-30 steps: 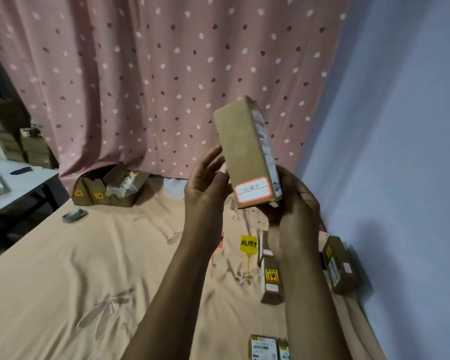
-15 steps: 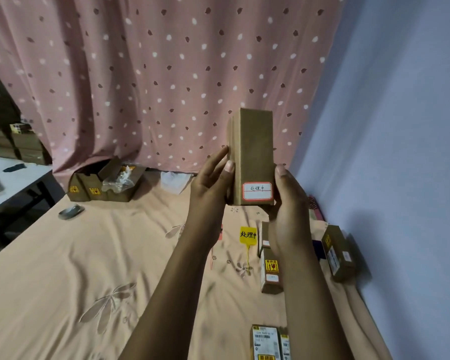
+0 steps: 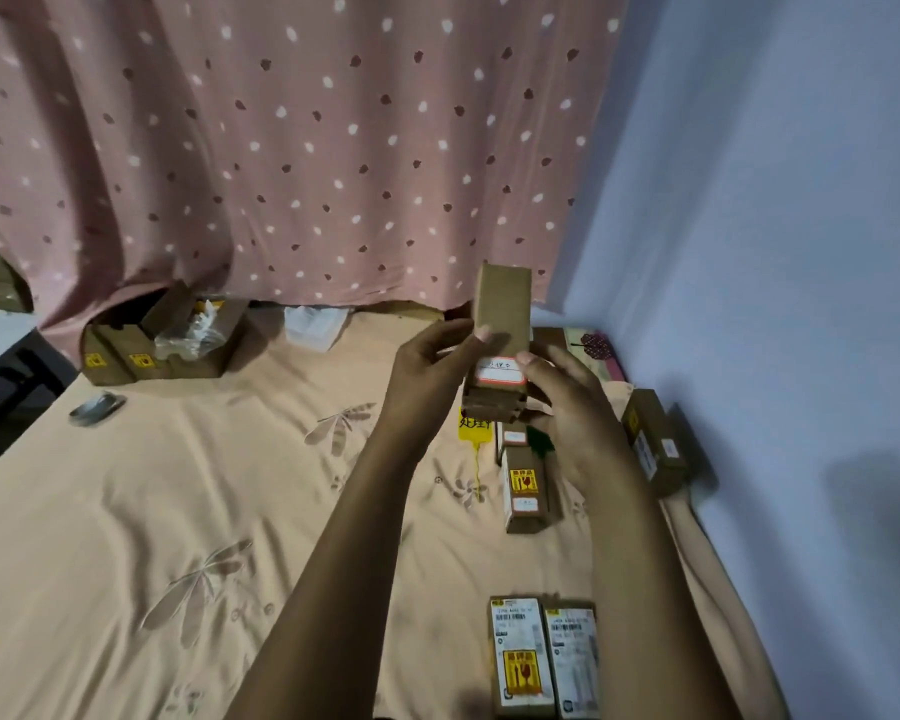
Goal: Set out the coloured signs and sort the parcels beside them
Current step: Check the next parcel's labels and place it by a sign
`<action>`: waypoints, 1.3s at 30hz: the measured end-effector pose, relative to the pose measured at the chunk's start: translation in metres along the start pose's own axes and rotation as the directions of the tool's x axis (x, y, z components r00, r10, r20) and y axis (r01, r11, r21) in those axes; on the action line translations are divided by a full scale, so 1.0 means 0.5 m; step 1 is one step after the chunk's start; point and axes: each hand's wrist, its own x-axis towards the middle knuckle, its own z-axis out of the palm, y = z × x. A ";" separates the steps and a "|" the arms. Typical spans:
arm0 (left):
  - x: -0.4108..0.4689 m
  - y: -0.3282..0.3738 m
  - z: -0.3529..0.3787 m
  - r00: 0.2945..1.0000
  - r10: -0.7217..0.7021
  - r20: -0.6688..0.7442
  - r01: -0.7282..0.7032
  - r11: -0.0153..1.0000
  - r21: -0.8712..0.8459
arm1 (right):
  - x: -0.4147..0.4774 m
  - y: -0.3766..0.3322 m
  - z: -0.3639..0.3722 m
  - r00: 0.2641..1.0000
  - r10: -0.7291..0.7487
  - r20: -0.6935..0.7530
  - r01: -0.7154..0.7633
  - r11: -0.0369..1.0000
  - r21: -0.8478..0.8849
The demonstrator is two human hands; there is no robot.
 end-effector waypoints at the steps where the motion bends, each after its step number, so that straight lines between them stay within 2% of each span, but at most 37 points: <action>1: 0.006 -0.027 0.010 0.999 -0.046 0.008 0.046 0.999 0.022 | 0.010 0.017 -0.016 0.999 0.045 -0.009 -0.045 0.999 -0.022; 4: 0.025 -0.127 0.043 0.972 -0.234 0.027 0.231 0.969 0.084 | 0.035 0.073 -0.063 0.982 0.182 -0.052 -0.187 0.977 -0.099; 8: 0.021 -0.253 0.093 0.888 -0.452 0.083 0.442 0.890 0.109 | 0.062 0.175 -0.126 0.915 0.393 -0.091 -0.403 0.903 -0.152; 13: -0.004 -0.372 0.140 0.791 -0.607 0.079 0.601 0.794 0.090 | 0.079 0.308 -0.182 0.860 0.503 -0.083 -0.509 0.841 -0.184; 27: -0.081 -0.565 0.180 0.627 -0.778 -0.035 0.769 0.611 0.188 | 0.056 0.508 -0.247 0.694 0.710 -0.120 -0.720 0.683 -0.121; 39: -0.116 -0.592 0.180 0.614 -0.788 -0.036 0.762 0.581 0.284 | 0.033 0.583 -0.259 0.642 0.747 -0.173 -0.760 0.650 -0.016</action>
